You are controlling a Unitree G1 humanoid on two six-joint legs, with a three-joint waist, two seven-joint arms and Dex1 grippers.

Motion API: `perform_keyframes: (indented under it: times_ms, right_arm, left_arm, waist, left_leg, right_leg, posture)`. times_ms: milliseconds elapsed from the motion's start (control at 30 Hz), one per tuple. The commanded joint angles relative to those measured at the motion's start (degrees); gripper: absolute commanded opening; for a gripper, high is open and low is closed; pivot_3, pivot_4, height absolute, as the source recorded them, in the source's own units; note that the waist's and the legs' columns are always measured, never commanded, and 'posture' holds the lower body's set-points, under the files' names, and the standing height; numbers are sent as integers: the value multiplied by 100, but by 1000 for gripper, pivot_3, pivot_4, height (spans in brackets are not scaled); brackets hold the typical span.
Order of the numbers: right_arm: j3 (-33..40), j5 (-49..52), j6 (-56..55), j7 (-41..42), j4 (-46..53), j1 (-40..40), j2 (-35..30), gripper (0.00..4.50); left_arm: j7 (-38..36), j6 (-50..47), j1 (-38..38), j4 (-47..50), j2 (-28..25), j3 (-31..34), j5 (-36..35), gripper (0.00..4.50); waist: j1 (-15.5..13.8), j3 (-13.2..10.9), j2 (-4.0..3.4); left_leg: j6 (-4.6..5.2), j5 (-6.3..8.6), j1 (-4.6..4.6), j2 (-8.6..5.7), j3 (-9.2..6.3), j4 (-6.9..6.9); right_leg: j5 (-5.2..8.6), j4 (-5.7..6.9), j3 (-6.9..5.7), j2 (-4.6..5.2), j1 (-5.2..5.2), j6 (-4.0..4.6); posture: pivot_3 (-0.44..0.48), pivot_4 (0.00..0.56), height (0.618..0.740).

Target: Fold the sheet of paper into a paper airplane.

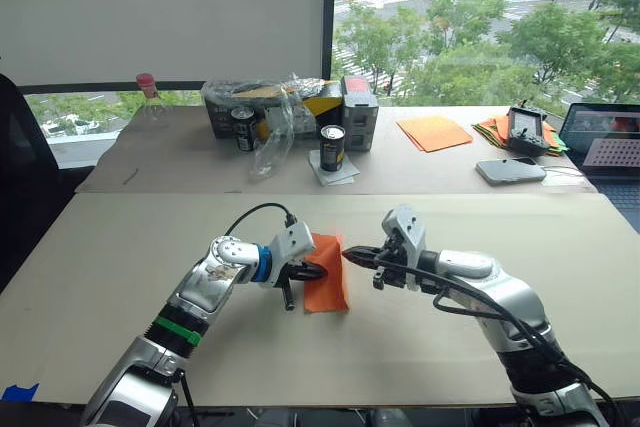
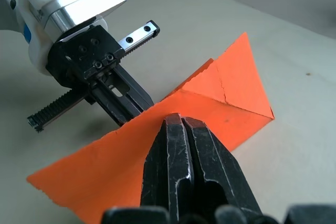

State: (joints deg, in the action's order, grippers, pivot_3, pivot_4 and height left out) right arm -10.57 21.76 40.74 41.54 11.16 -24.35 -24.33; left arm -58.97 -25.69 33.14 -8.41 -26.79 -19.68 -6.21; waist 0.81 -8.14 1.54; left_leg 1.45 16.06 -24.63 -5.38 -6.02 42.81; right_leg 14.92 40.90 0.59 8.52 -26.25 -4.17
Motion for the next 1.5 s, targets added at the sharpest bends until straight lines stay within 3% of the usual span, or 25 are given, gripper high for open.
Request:
perform_keyframes:
  times_ms: [33, 233, 400, 567, 767, 933, 1167, 1500]
  right_arm:
    - [-227, -276, -26, -210, -381, -104, 179, 23]
    - [-344, -536, -66, -300, -738, -178, 281, 23]
    - [-580, -751, -114, -312, -1037, -75, 440, 23]
    - [-746, -949, -97, -337, -1112, -10, 533, 23]
    - [-740, -1083, 26, -388, -1030, 34, 491, 23]
    - [-621, -1146, 81, -576, -795, 104, 432, 23]
    - [-481, -1134, 23, -715, -590, 136, 350, 23]
    - [-8, -1321, -1137, -1120, -2355, -550, 819, 23]
  left_arm:
    - [44, -141, -63, -117, -145, 93, 72, 0]
    - [97, -351, -85, 36, -374, 502, -132, 0]
    - [213, -584, 99, -328, -627, 1380, -566, 0]
    - [152, -632, 180, -174, -443, 1569, -865, 0]
    - [277, -806, 141, 157, 13, 1349, -1021, 0]
    - [482, -518, 82, -108, 366, 805, -642, 0]
    - [362, -63, 55, -551, 374, 210, -108, 0]
    - [307, 171, -49, -674, 350, 101, 79, 0]
  waist:
    - [0, 0, 0]
    - [6, 0, 0]
    - [63, 0, -1]
    - [24, 2, -2]
    - [15, 3, -2]
    - [-5, 4, -2]
    - [-14, 5, -2]
    - [-7, 7, -3]
  left_leg:
    - [0, 0, 0, -1, 1, 0]
    - [-1, -1, -1, -3, 1, 2]
    - [-5, -3, -1, 2, 1, -3]
    - [-7, -3, 2, 0, 0, 0]
    - [-7, -3, 6, -2, 0, 1]
    - [-7, -3, 7, -2, 0, 1]
    - [-7, -3, 9, -4, 0, 0]
    - [-8, -4, 30, -4, 1, -1]
  right_leg:
    - [0, 2, 1, 0, -1, 0]
    - [0, 8, 3, 1, -6, 0]
    - [0, 17, 3, -6, -17, 0]
    - [0, 15, 3, -4, -10, 0]
    - [0, 15, 4, -3, -5, 0]
    - [0, 14, 4, -3, -4, 0]
    - [0, 13, 4, -1, -1, 0]
    - [0, 16, 6, -1, 12, 0]
  posture:
    - [0, 150, 670]
    - [0, 150, 670]
    - [0, 150, 670]
    - [0, 150, 670]
    - [0, 150, 670]
    - [0, 150, 670]
    - [0, 150, 670]
    - [0, 150, 670]
